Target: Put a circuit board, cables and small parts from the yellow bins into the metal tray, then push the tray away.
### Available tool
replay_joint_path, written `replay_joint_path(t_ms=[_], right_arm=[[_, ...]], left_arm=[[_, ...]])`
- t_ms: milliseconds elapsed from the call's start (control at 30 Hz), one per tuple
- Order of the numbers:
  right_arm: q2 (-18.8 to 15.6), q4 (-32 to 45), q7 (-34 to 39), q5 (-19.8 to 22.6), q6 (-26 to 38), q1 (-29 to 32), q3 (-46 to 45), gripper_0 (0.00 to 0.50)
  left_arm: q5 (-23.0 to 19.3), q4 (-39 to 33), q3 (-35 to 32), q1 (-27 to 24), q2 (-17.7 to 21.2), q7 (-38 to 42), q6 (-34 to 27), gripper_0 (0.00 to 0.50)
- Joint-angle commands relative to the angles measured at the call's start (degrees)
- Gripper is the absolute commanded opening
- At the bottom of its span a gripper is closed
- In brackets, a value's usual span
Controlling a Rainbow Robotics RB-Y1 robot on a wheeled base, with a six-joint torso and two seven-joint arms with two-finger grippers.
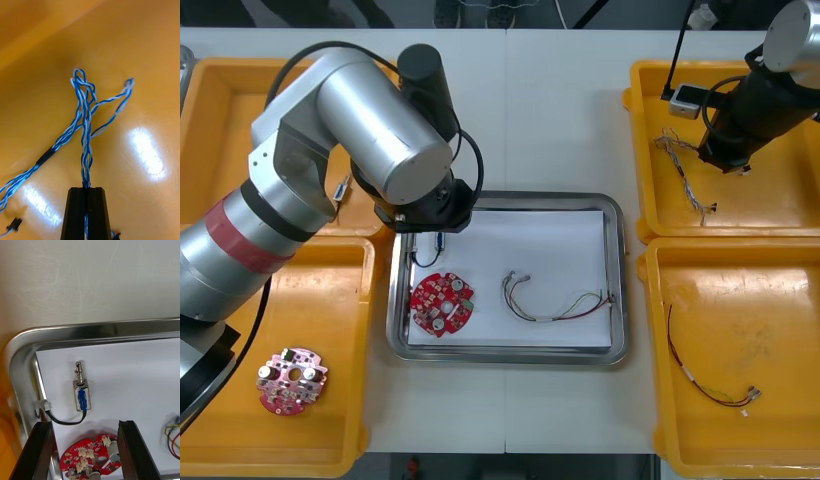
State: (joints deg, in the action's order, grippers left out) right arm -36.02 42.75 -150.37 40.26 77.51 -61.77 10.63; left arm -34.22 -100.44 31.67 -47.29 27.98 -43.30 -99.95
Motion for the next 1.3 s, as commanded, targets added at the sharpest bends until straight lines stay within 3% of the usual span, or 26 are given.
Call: replay_joint_path(t_ms=[33, 300, 767, 1000, 1300], right_arm=[[-2.9, 4.4, 0.4, -1.4, 5.6, 0.4, -6.6, 0.0], [-4.5, 9.7, 2.0, -3.8, 15.3, 0.4, -12.3, 0.0], [-5.2, 26.8, 6.0, -7.5, 32.3, 0.4, -15.5, 0.0], [-2.7, 36.6, 7.6, -7.6, 32.5, 0.5, -15.5, 0.0], [2.3, 47.8, 9.5, -6.4, 32.5, 3.2, -14.2, 0.0]], left_arm=[[-2.3, -4.9, -4.7, -1.5, 0.9, 5.0, -3.9, 0.5], [-7.2, -7.2, -11.5, -3.6, 5.4, 4.5, -9.8, 0.5], [-10.1, -4.9, -17.5, -4.7, 13.8, 1.9, -10.1, 0.5], [-9.8, 0.7, -21.0, -5.4, 15.9, -0.9, -10.1, 0.5], [-6.2, 10.3, -21.9, -7.4, 16.7, -3.1, -6.6, 0.5]])
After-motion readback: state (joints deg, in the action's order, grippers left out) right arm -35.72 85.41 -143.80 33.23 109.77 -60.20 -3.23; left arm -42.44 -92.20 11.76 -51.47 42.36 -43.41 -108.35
